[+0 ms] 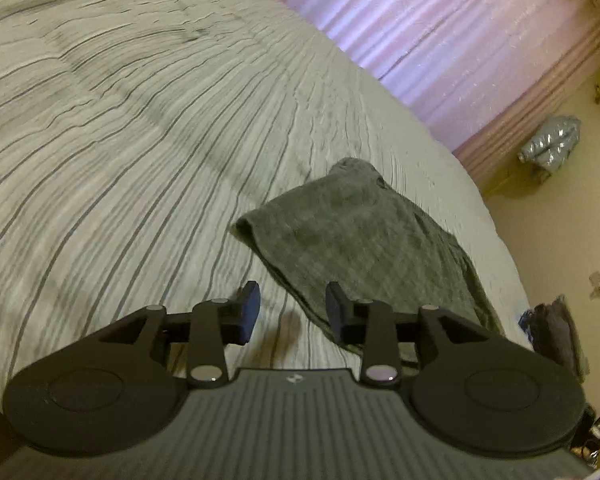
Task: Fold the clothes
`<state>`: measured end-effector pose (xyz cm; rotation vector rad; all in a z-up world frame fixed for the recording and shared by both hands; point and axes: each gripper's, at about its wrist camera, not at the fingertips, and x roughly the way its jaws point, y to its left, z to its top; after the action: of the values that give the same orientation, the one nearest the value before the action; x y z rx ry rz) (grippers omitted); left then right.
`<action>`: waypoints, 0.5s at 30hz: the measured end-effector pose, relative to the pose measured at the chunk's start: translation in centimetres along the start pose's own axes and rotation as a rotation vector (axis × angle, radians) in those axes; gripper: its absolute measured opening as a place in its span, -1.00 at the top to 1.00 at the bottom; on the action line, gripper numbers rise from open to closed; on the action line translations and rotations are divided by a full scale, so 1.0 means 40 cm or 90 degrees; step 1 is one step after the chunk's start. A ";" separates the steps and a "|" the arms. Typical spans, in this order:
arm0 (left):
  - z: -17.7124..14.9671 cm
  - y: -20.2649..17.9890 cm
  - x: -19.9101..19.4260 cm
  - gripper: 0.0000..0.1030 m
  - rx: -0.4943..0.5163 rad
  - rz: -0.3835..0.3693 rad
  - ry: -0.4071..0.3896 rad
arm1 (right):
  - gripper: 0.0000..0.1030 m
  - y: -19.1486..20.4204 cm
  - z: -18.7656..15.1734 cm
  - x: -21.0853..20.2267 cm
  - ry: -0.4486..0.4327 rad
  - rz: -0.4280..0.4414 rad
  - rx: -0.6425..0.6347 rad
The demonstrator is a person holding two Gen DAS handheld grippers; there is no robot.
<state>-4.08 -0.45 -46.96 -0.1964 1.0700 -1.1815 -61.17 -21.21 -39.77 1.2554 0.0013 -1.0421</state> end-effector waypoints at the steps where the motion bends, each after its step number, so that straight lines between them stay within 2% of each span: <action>1: 0.007 0.003 0.008 0.25 -0.007 -0.004 0.002 | -0.27 -0.002 0.005 0.010 0.001 0.001 0.007; 3: 0.019 0.010 0.028 0.26 -0.022 -0.002 0.004 | -0.25 -0.006 0.014 0.030 0.006 -0.011 0.011; 4: 0.024 0.010 0.037 0.36 -0.022 -0.004 0.003 | 0.15 -0.008 0.018 0.040 0.009 -0.018 0.012; 5: 0.029 0.008 0.045 0.45 -0.016 -0.001 0.002 | 0.92 -0.008 0.017 0.043 0.010 -0.027 0.004; 6: 0.034 0.003 0.051 0.88 -0.002 0.009 0.004 | 0.96 -0.007 0.015 0.043 0.011 -0.037 -0.006; 7: 0.040 -0.002 0.057 1.00 0.013 0.021 0.005 | 0.99 -0.006 0.013 0.044 0.012 -0.047 -0.017; 11: 0.065 -0.019 0.024 1.00 0.106 0.041 -0.024 | 1.00 -0.008 0.007 0.043 0.012 -0.083 -0.047; 15: 0.044 -0.012 0.023 1.00 0.161 0.087 0.003 | 0.94 -0.002 -0.014 -0.002 -0.008 -0.099 -0.061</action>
<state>-3.06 -2.08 -46.28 0.0758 0.9130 -1.1819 -60.99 -20.73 -39.97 1.1762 0.1397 -1.1703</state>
